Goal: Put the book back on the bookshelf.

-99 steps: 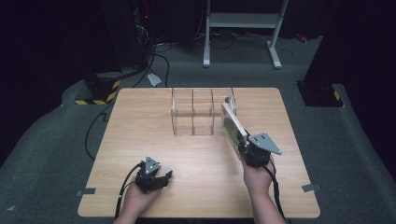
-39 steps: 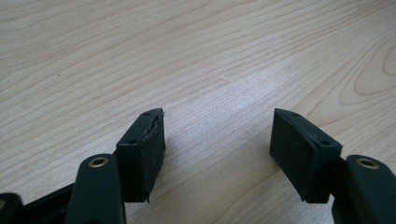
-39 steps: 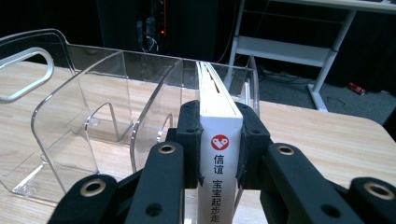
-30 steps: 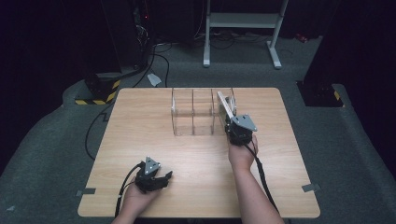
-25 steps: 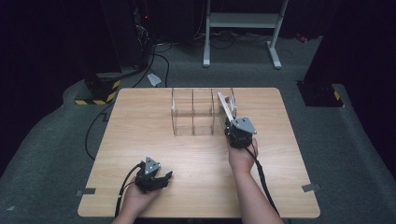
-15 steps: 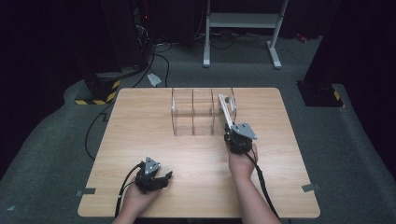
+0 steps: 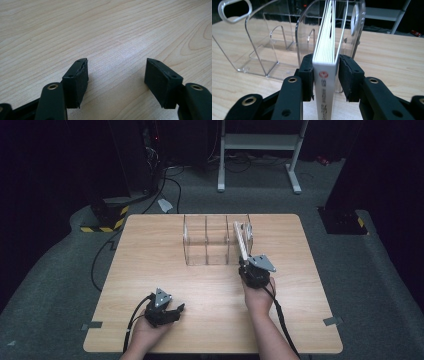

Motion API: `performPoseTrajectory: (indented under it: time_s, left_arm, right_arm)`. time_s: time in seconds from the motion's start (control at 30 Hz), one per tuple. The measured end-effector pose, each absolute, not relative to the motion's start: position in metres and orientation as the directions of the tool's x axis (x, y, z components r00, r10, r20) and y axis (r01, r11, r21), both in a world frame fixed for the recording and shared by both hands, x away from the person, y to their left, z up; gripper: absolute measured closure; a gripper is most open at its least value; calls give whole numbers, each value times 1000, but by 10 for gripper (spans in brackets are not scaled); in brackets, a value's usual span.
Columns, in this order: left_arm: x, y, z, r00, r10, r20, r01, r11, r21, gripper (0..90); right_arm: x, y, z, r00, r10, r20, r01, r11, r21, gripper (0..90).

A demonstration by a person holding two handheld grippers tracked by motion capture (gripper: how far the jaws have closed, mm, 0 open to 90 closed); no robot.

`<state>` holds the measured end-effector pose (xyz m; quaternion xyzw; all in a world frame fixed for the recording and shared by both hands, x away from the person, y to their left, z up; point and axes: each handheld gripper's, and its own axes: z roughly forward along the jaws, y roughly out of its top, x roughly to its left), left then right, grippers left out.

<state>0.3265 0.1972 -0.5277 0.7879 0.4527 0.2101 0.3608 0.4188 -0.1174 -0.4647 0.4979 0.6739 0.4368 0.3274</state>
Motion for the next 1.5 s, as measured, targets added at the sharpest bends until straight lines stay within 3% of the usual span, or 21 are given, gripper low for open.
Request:
performPoseTrajectory:
  time_s: [0.2, 0.5, 1.07, 1.5]
  left_arm:
    - [326, 197, -528, 501, 865, 3, 562, -328, 759, 356]
    - [326, 197, -528, 505, 863, 6, 562, -334, 757, 356]
    - [326, 197, -528, 506, 863, 6, 561, -334, 757, 356]
    - [326, 198, -528, 507, 862, 7, 561, -336, 756, 356]
  right_arm:
    - [422, -118, -475, -287, 958, 8, 434, 123, 892, 624]
    - [426, -120, -477, -237, 971, 10, 435, 97, 895, 747]
    - [432, -111, -469, -165, 986, -35, 354, 92, 931, 756]
    - [437, -110, -473, -138, 989, -48, 356, 95, 929, 754]
